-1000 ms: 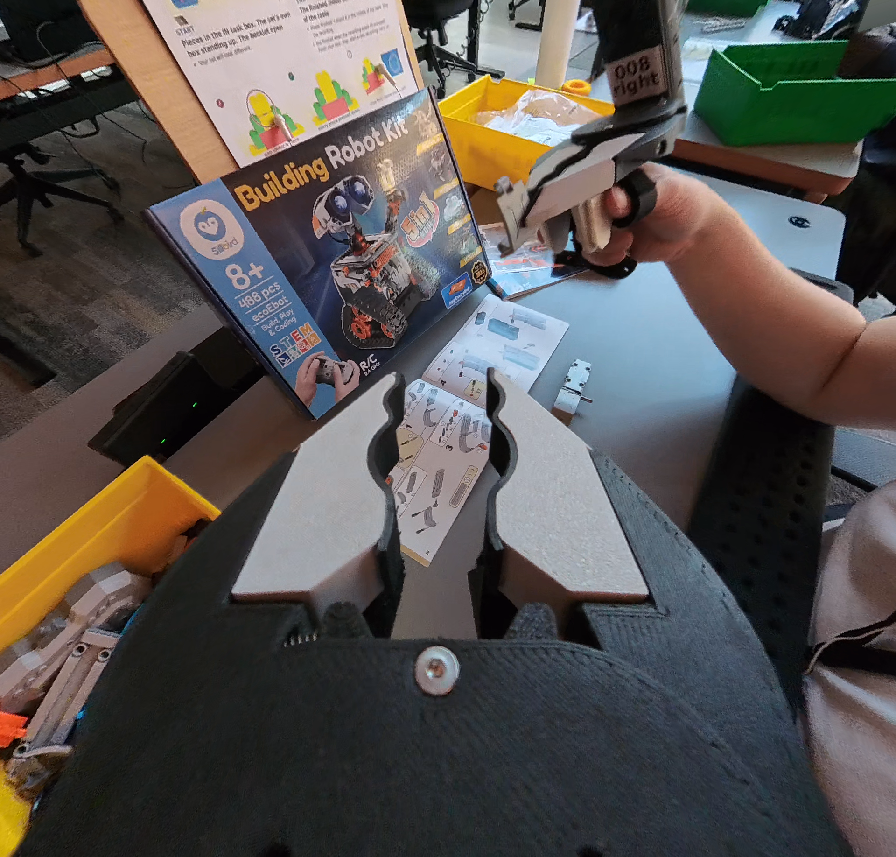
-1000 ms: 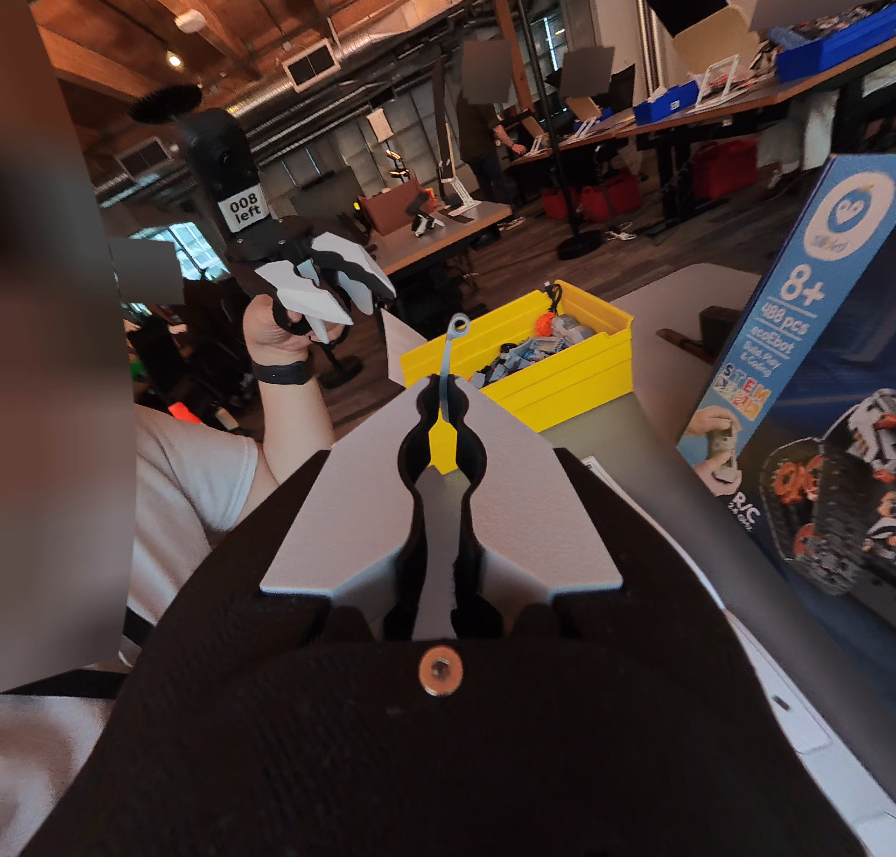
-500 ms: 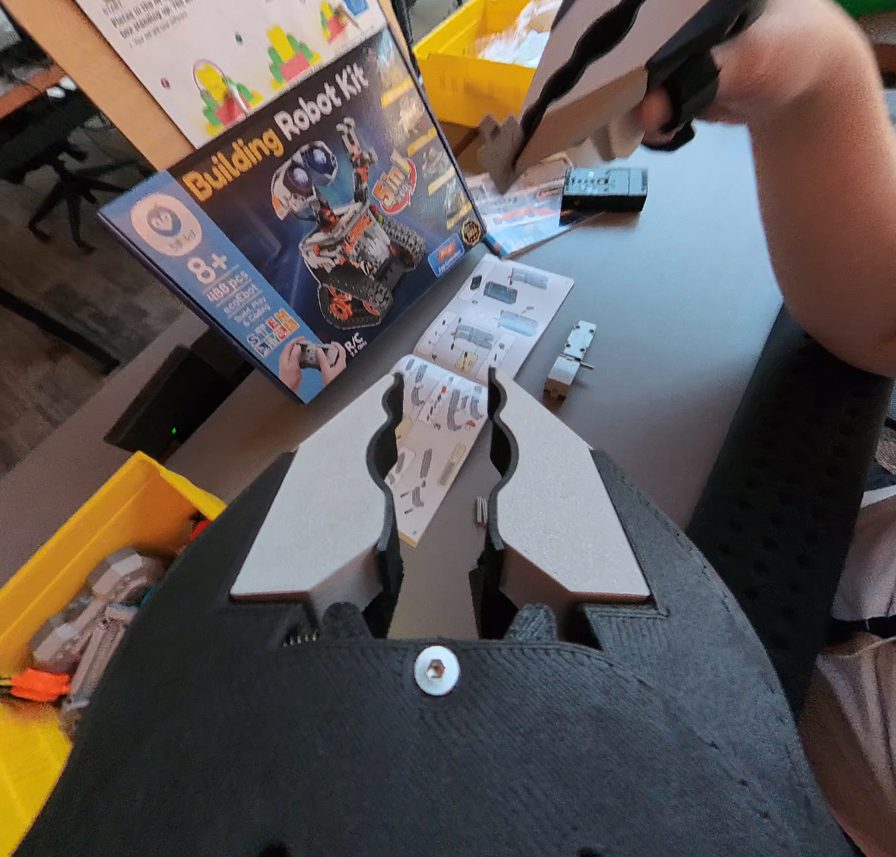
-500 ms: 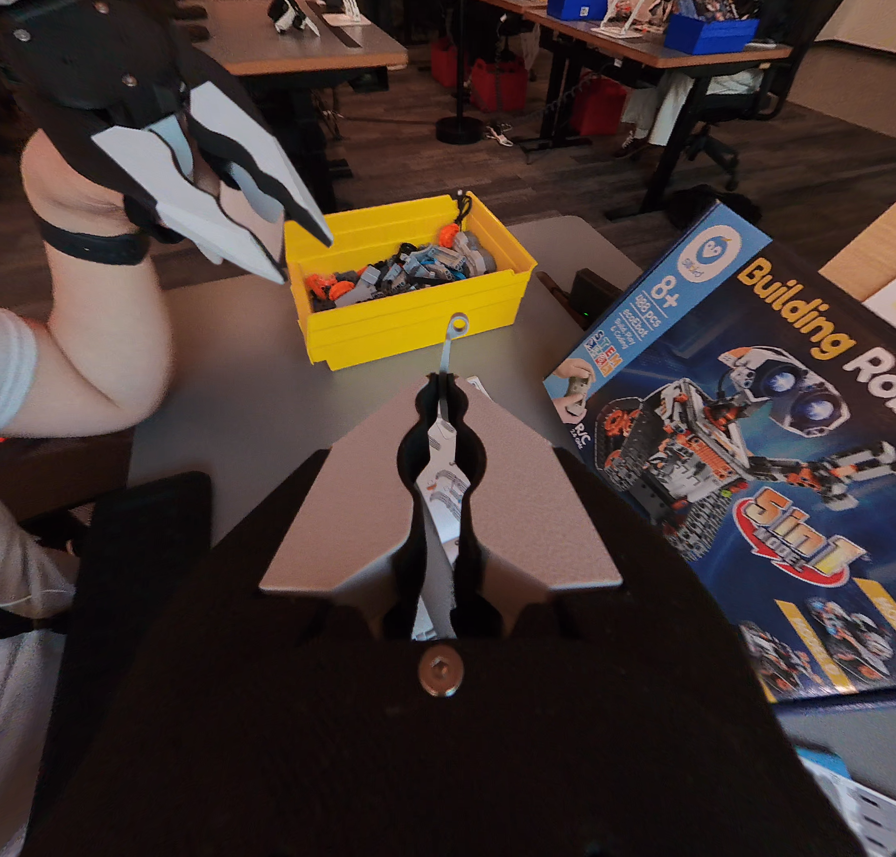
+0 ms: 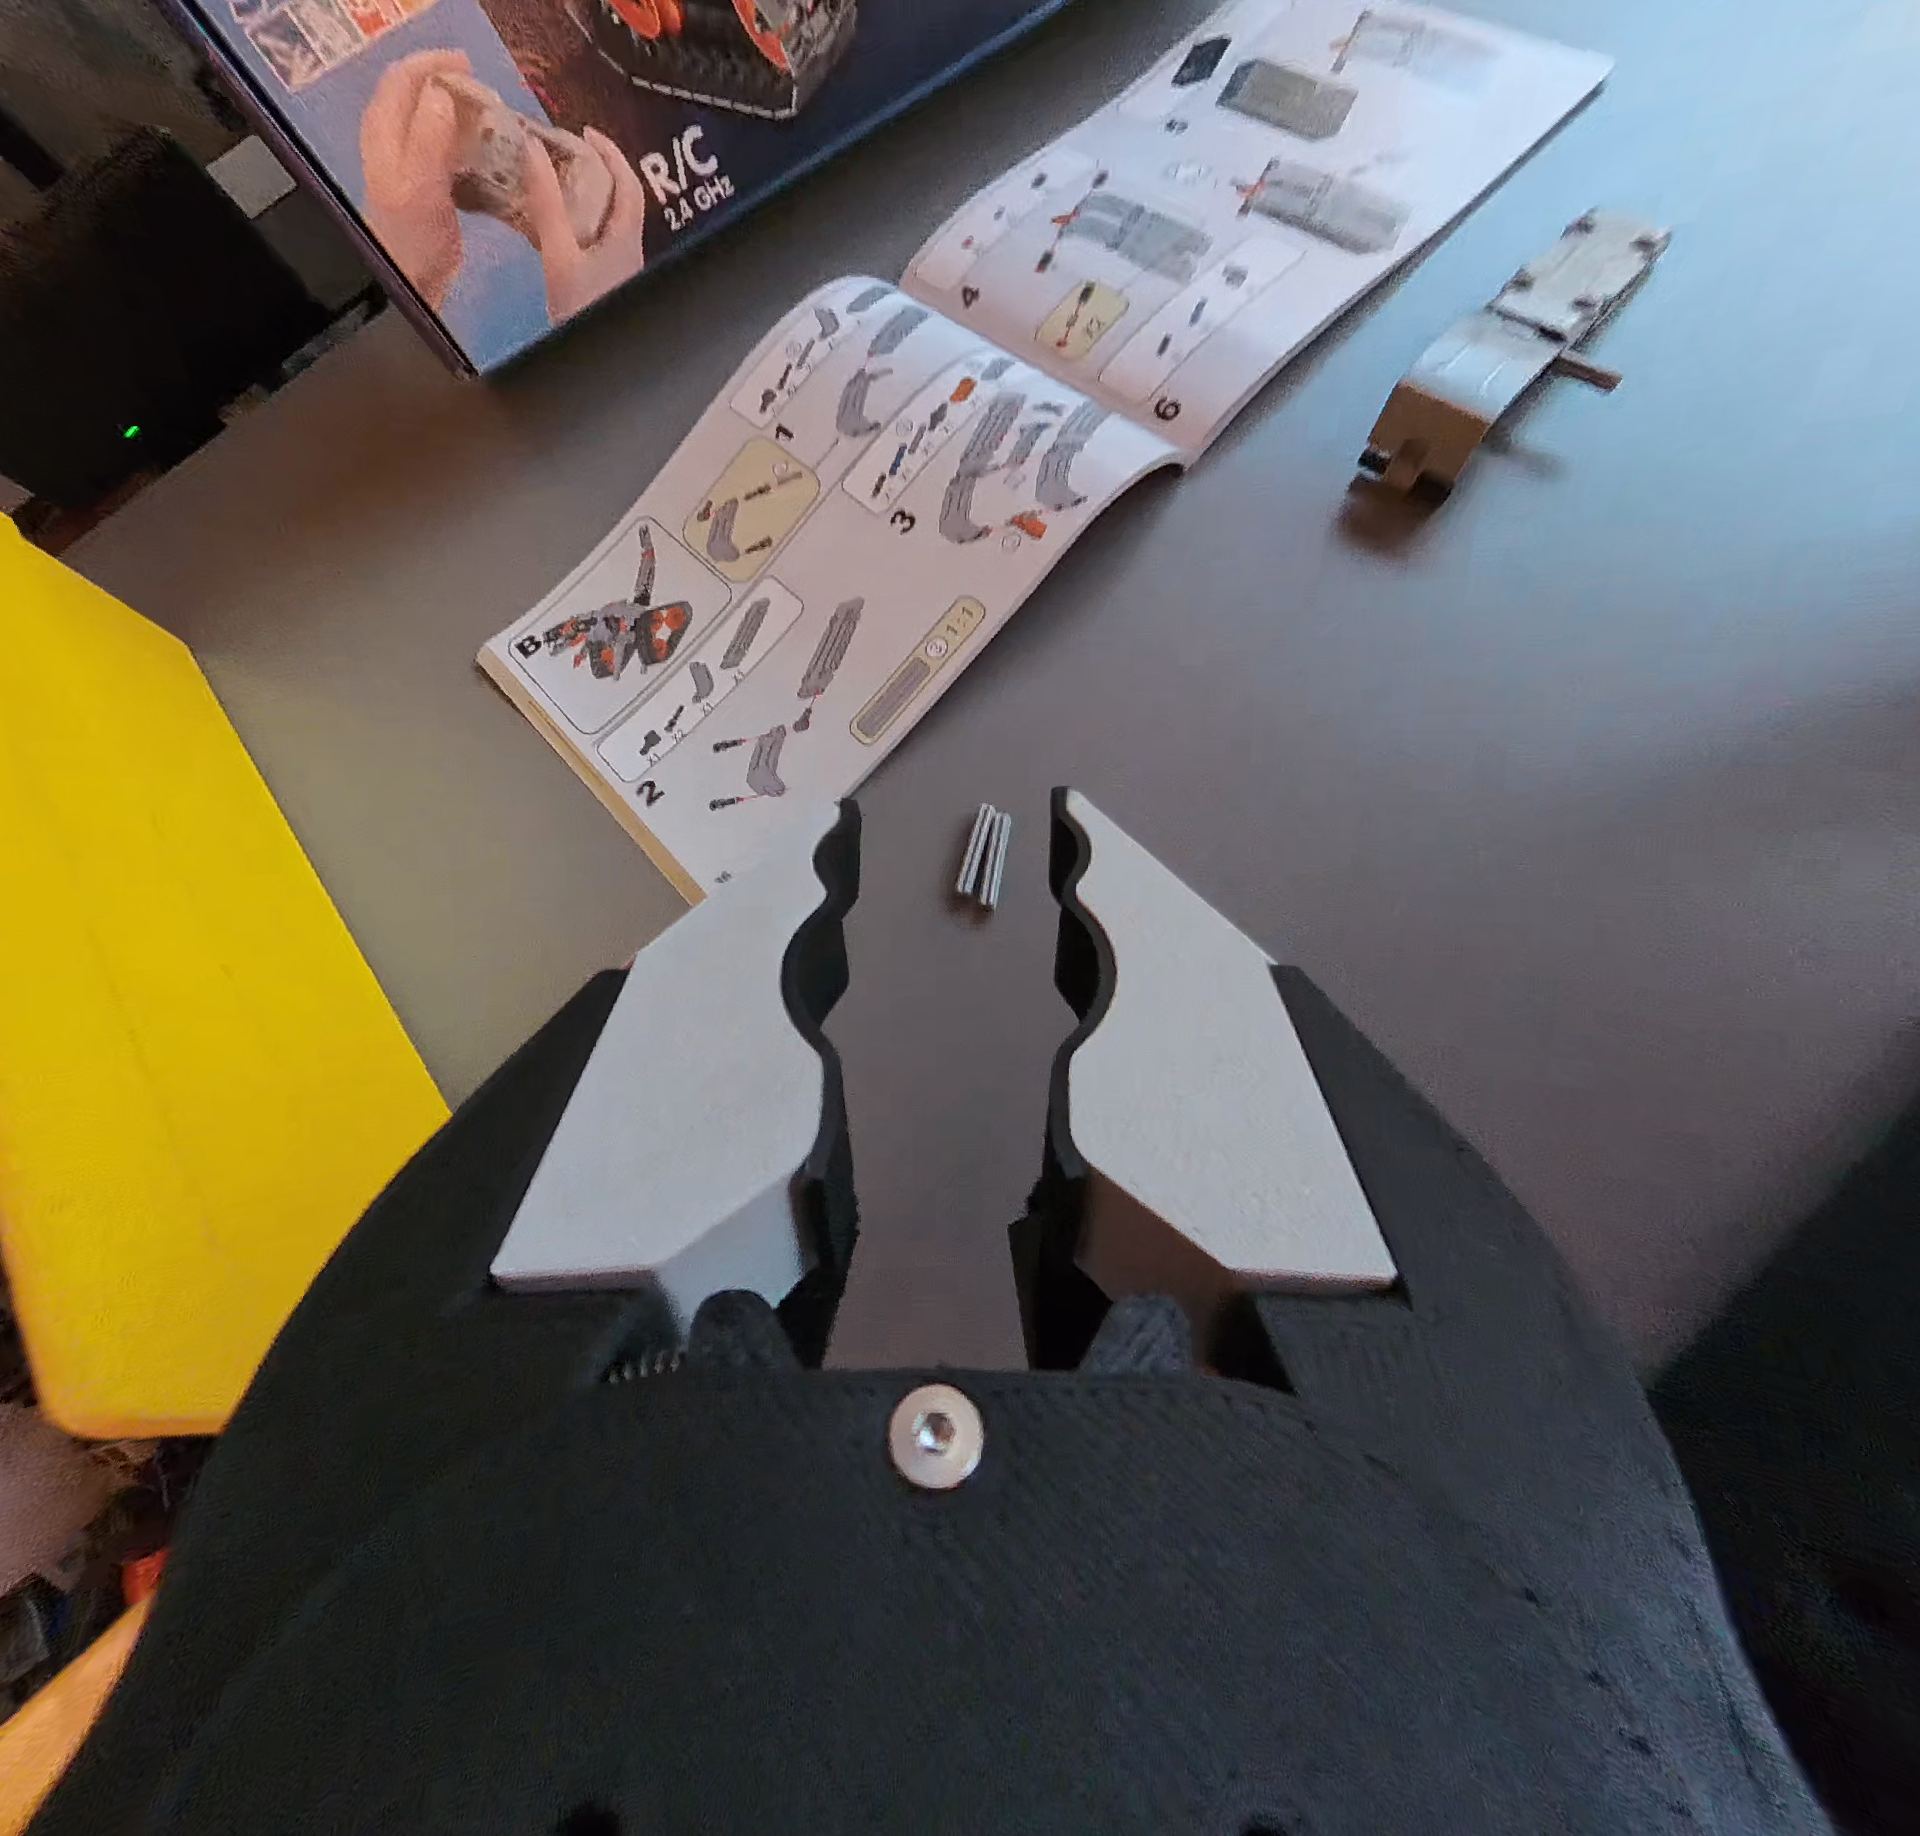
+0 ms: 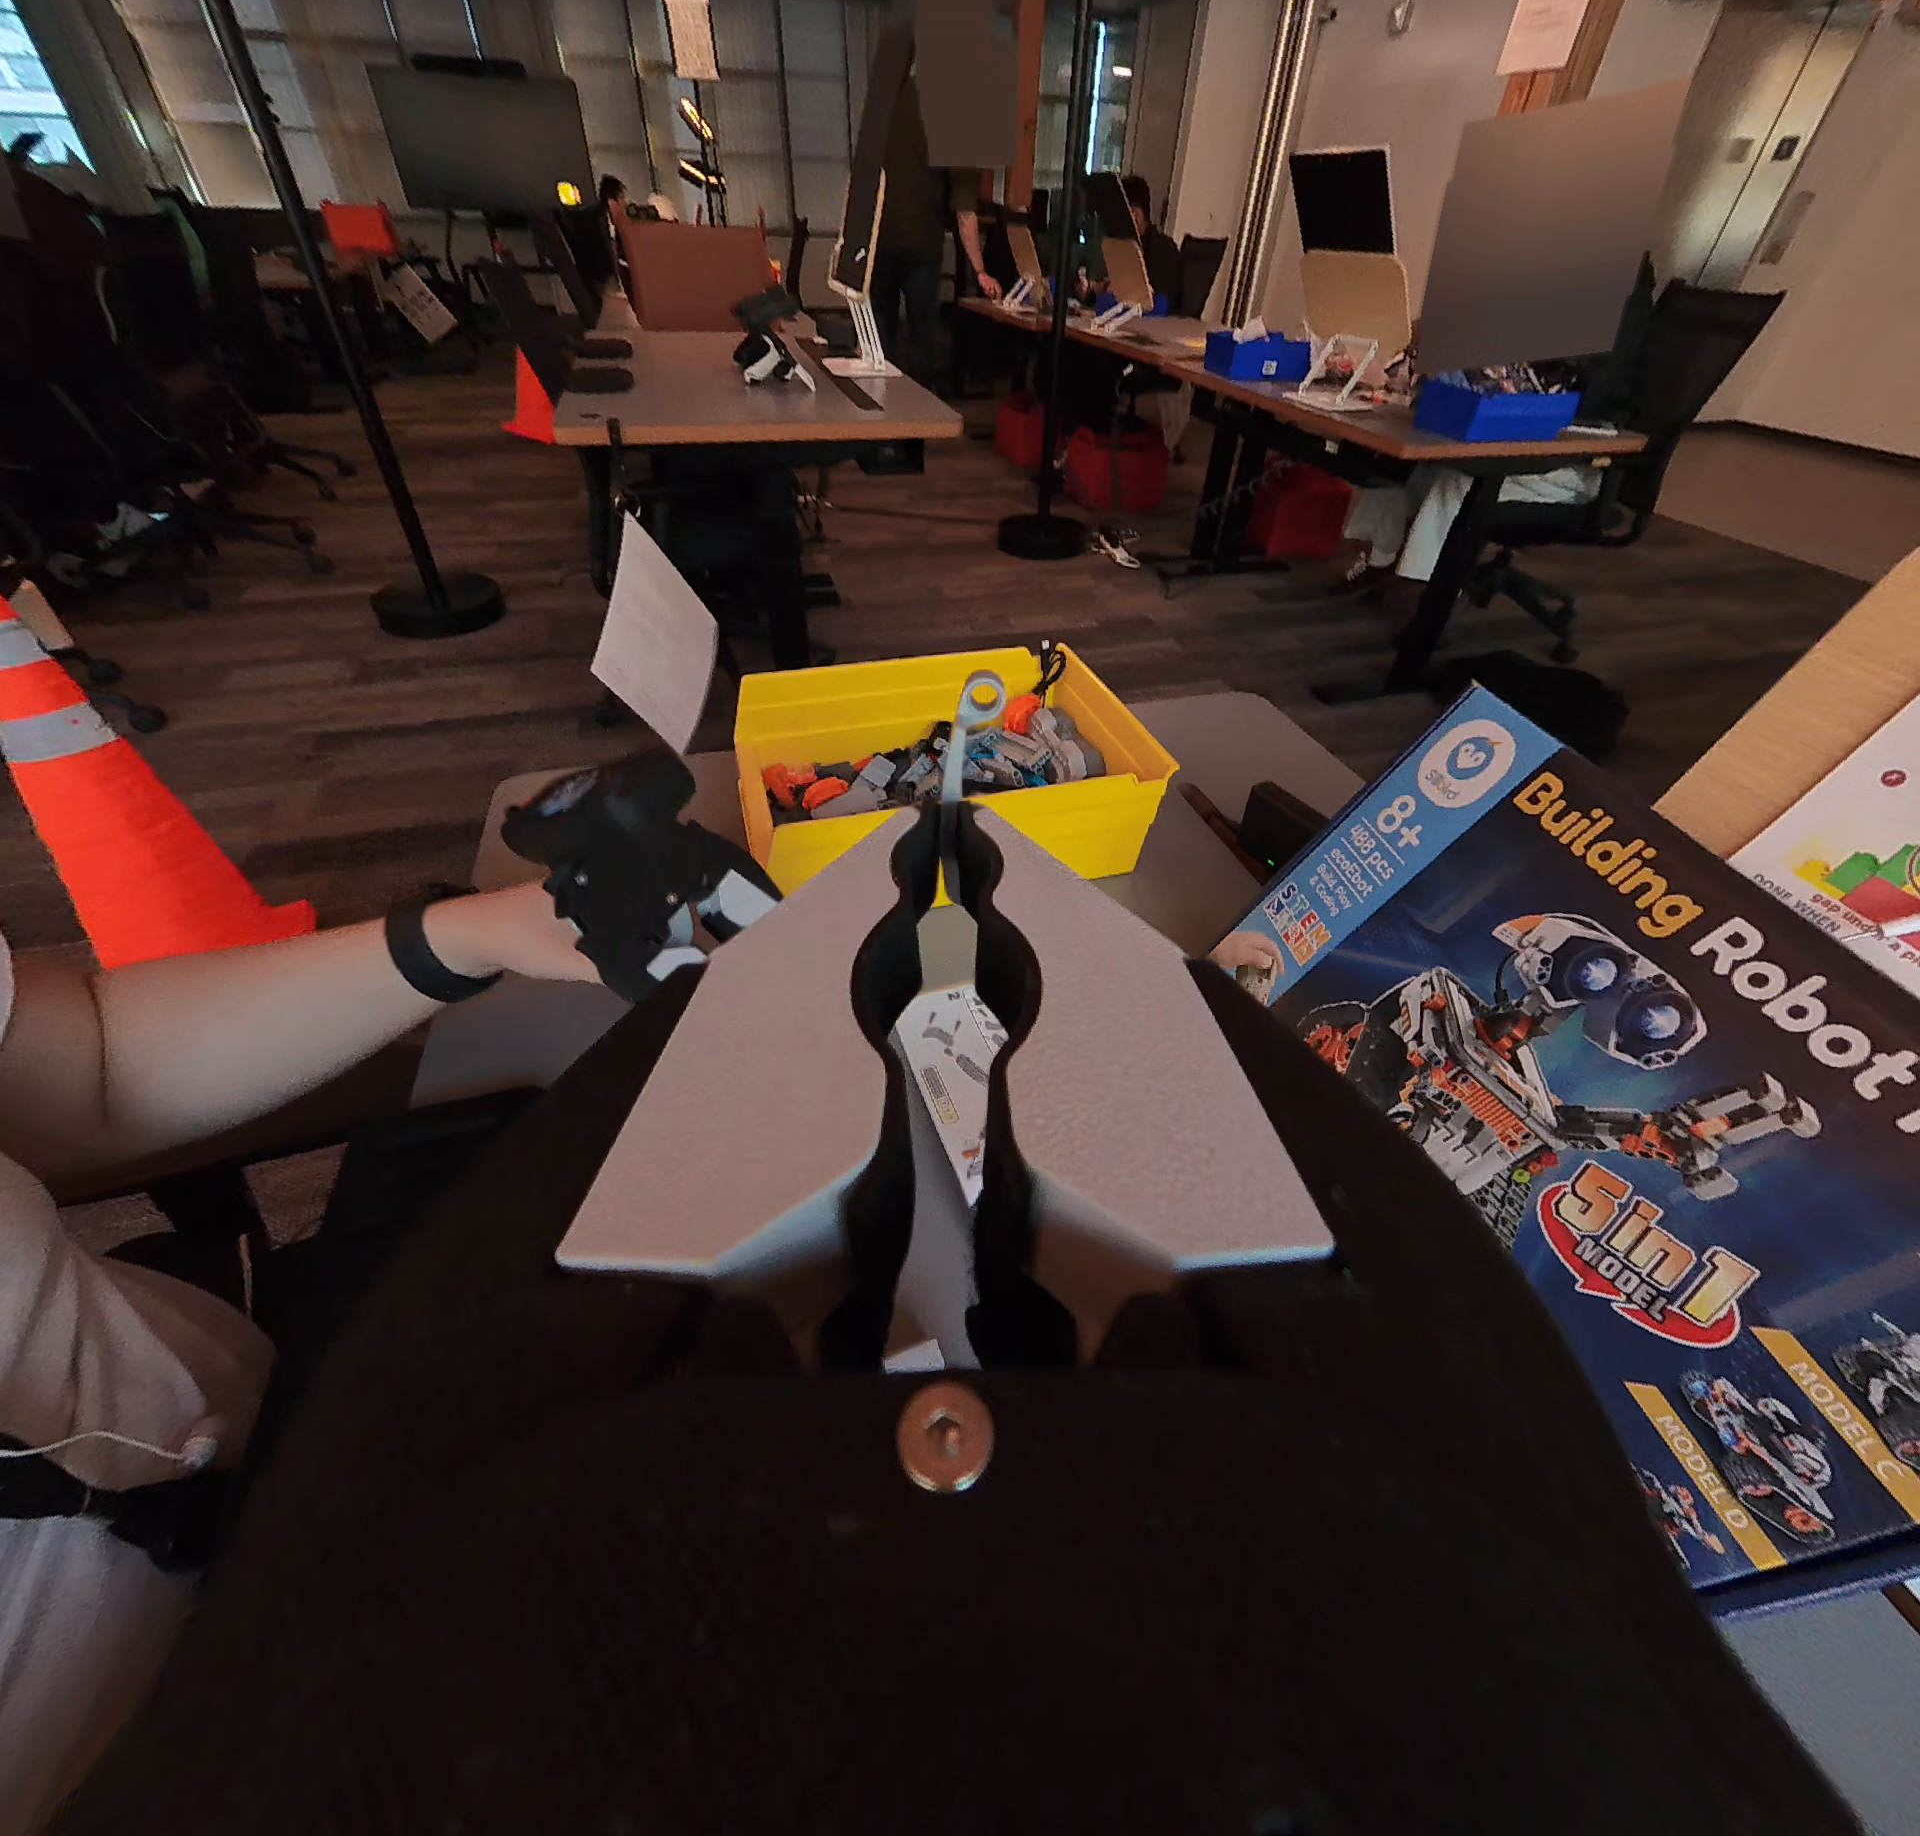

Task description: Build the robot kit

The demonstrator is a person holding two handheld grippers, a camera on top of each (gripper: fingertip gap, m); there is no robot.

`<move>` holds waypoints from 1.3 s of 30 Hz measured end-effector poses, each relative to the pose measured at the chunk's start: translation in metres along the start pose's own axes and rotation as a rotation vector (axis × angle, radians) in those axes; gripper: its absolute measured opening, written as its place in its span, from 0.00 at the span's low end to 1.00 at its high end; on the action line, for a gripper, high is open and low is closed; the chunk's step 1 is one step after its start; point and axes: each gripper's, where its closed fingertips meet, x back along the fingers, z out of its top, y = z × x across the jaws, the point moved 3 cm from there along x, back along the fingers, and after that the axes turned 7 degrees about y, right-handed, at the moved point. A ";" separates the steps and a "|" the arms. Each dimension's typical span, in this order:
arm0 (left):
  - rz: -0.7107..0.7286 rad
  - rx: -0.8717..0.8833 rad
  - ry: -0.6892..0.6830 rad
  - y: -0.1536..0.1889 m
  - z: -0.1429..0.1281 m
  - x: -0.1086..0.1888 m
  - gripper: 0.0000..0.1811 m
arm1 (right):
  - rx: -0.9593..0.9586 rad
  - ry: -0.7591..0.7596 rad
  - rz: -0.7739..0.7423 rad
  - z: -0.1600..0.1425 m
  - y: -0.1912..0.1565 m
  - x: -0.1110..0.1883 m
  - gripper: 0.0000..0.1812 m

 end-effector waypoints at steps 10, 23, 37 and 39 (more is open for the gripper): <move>-0.121 0.071 -0.121 0.004 -0.029 -0.031 0.04 | 0.040 0.114 -0.019 0.022 0.000 0.029 0.00; 0.455 0.125 -0.311 -0.062 -0.045 0.000 0.03 | 0.056 0.139 -0.037 0.027 0.000 0.036 0.00; 0.566 0.128 -0.416 -0.104 -0.042 -0.044 0.03 | 0.017 0.185 -0.031 0.030 0.007 0.048 0.00; 0.581 0.125 -0.407 -0.107 -0.041 -0.044 0.07 | -0.007 0.161 -0.018 0.025 0.009 0.043 0.00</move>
